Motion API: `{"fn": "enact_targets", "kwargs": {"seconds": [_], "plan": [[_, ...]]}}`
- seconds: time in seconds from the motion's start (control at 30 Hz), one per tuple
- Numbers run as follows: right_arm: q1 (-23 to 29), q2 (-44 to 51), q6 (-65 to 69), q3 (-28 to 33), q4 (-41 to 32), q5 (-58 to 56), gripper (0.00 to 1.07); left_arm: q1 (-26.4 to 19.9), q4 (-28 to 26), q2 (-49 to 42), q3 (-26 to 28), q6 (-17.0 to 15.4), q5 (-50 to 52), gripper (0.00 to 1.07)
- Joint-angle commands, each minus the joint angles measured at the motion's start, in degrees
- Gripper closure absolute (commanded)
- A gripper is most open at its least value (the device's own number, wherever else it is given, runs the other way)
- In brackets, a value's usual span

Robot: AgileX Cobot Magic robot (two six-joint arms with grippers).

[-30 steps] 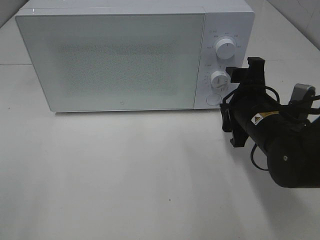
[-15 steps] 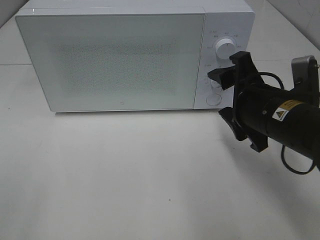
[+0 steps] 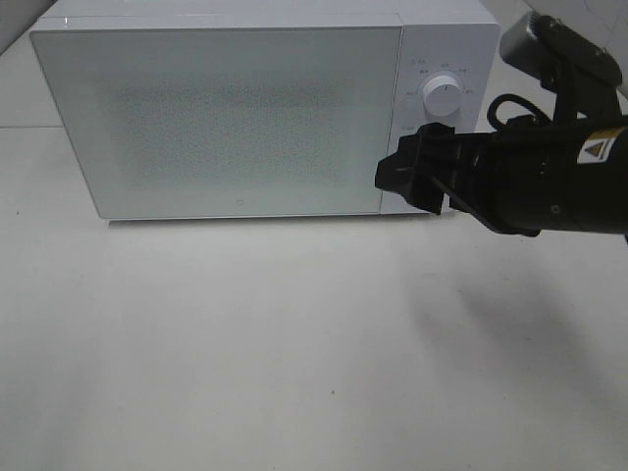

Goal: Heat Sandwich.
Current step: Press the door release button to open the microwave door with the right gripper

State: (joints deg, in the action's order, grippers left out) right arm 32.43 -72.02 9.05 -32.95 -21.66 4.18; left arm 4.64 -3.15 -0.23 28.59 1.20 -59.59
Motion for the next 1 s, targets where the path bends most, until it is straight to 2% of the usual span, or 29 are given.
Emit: {"fn": "enact_targets", "kwargs": {"seconds": [0.03,0.13,0.17,0.2,0.3,0.67,0.8,0.93,0.97,1.0], "plan": [[-4.2,2.9,-12.8,-5.8,4.2,-16.9,0.31,-0.2,-0.3,-1.7,-0.2,-0.3,0.2,0.03],[-6.5,5.4,-14.6,-9.3,9.2,-26.5,0.31,-0.2,-0.3,-1.7,-0.2,-0.3,0.2,0.03],[-6.5,5.4,-14.6,-9.3,9.2,-26.5,0.31,-0.2,-0.3,-1.7,-0.2,-0.3,0.2,0.03],[-6.5,7.7,-14.4,-10.9,14.4,-31.9,0.31,-0.2,-0.3,-1.7,-0.2,-0.3,0.2,0.03],[-6.5,11.6,-13.6,-12.1,18.7,-38.1,0.31,-0.2,-0.3,-1.7,-0.2,-0.3,0.2,0.03],[-6.5,28.0,-11.3,-12.4,19.9,-55.1,0.31,-0.2,-0.3,-1.7,-0.2,-0.3,0.2,0.03],[-6.5,36.7,-11.1,-12.4,20.4,-62.1,0.31,-0.2,-0.3,-1.7,-0.2,-0.3,0.2,0.03],[-9.7,43.5,-9.1,-10.5,21.3,-64.7,0.31,-0.2,-0.3,-1.7,-0.2,-0.3,0.2,0.03],[-11.5,45.4,-8.7,-9.6,21.7,-64.9,0.31,-0.2,-0.3,-1.7,-0.2,-0.3,0.2,0.03],[-15.3,48.8,-8.7,-7.9,21.7,-64.7,0.31,-0.2,-0.3,-1.7,-0.2,-0.3,0.2,0.03]]}}
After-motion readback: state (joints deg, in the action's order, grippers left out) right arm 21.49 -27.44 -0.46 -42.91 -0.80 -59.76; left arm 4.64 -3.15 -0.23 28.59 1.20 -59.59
